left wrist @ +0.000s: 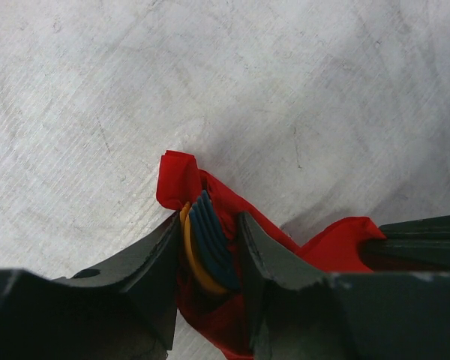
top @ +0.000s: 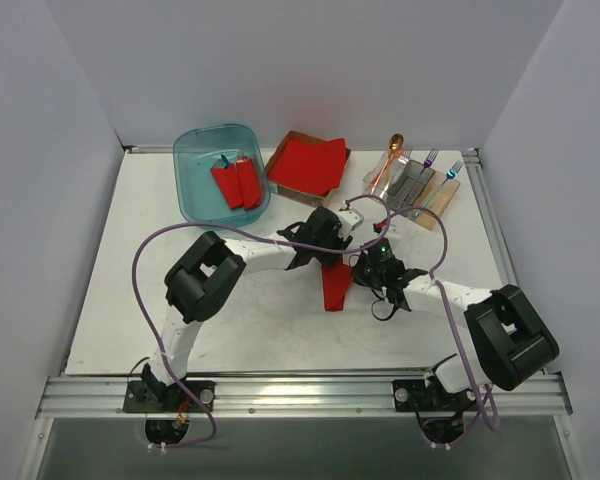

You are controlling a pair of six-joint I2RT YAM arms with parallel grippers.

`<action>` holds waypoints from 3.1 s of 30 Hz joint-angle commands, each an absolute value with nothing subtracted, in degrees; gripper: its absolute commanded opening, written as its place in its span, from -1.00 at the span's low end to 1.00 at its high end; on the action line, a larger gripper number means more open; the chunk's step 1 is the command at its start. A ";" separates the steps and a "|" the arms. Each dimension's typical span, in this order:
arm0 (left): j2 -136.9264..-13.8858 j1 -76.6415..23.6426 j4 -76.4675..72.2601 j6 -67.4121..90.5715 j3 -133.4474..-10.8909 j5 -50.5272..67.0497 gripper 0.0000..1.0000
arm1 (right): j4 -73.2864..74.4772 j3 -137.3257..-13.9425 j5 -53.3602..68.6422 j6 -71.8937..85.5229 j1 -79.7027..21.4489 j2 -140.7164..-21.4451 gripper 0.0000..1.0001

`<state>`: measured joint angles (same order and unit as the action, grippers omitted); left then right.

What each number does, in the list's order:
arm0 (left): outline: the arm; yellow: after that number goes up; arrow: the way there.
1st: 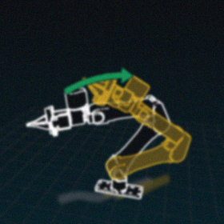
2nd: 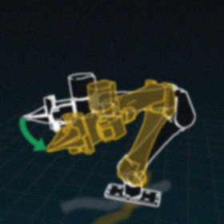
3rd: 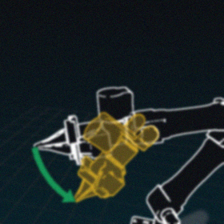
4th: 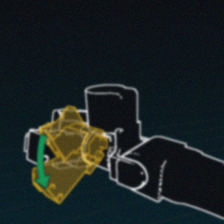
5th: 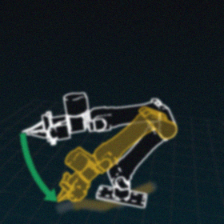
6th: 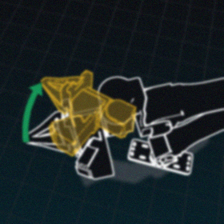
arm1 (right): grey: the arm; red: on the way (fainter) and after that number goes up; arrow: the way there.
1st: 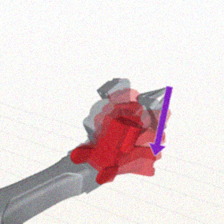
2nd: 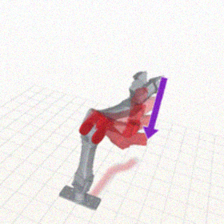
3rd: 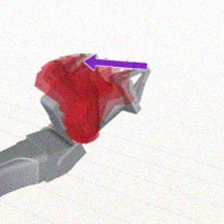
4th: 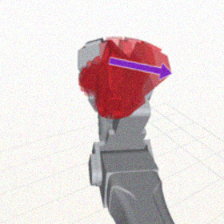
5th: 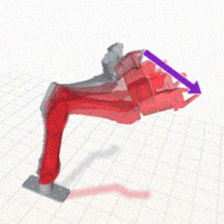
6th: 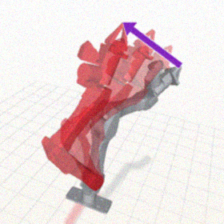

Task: Place the utensils on the paper napkin and roll it up
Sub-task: Adjust the napkin at the center of the board.

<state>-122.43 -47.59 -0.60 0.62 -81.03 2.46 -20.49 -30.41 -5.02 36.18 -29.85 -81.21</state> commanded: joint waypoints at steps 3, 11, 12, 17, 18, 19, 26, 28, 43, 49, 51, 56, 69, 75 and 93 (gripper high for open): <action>-122.61 -47.99 2.99 -0.62 -79.72 3.43 -0.19 | -24.61 -30.50 -4.39 37.35 -29.00 -82.00 -1.00; -123.14 -47.99 3.60 2.02 -81.65 3.34 -0.23 | -24.61 -29.62 -4.31 37.97 -29.00 -82.00 -1.00; -123.05 -47.90 3.43 1.93 -81.82 3.51 -0.23 | -24.70 -29.53 -4.39 37.97 -29.00 -81.91 -1.00; -123.31 -47.90 3.69 0.70 -82.09 4.22 -0.24 | -22.33 -30.06 -7.21 37.44 -29.00 -79.46 -1.00; -123.48 -47.90 3.78 0.62 -82.00 4.31 -0.24 | -22.06 -30.23 -7.12 37.09 -29.00 -78.84 -1.00; -123.66 -47.90 3.87 0.44 -82.09 4.31 -0.25 | -21.89 -30.41 -6.77 36.39 -29.00 -77.79 -1.00; -124.19 -47.90 4.04 0.09 -82.27 4.57 -0.29 | -18.91 -32.52 -4.57 34.37 -29.18 -72.95 -1.00; -124.19 -47.90 3.96 0.09 -82.27 4.75 -0.29 | -17.85 -33.40 -5.09 34.19 -29.09 -72.42 -1.00; -123.84 -47.81 3.08 -2.02 -81.21 6.15 -0.31 | -14.15 -36.47 -6.06 34.02 -26.90 -75.06 -1.00; -123.75 -47.81 2.81 -2.20 -81.12 6.50 -0.31 | -14.50 -35.95 -5.80 34.19 -25.84 -77.42 -1.00; -123.75 -47.81 2.64 -2.20 -81.04 6.50 -0.31 | -15.12 -35.34 -5.28 34.80 -25.23 -78.66 -1.00; -123.49 -47.90 2.46 -2.46 -80.95 6.33 -0.31 | -16.87 -34.19 -5.62 36.65 -24.70 -82.88 -1.00; -121.64 -47.11 0.79 -0.79 -81.56 4.92 -0.12 | -19.77 -32.70 -4.83 37.62 -24.96 -84.38 -1.00; -121.47 -46.58 1.67 -0.62 -84.55 4.22 -0.07 | -20.04 -32.17 -5.19 38.14 -26.19 -84.20 -1.00; -117.34 -45.00 -2.19 3.95 -88.43 -3.60 0.08 | -21.27 -32.08 -5.98 39.29 -28.21 -85.08 -1.00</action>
<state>-122.08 -45.28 0.71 2.20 -86.26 -1.19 -20.38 -32.27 -3.95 38.79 -27.81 -85.34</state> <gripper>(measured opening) 0.539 0.029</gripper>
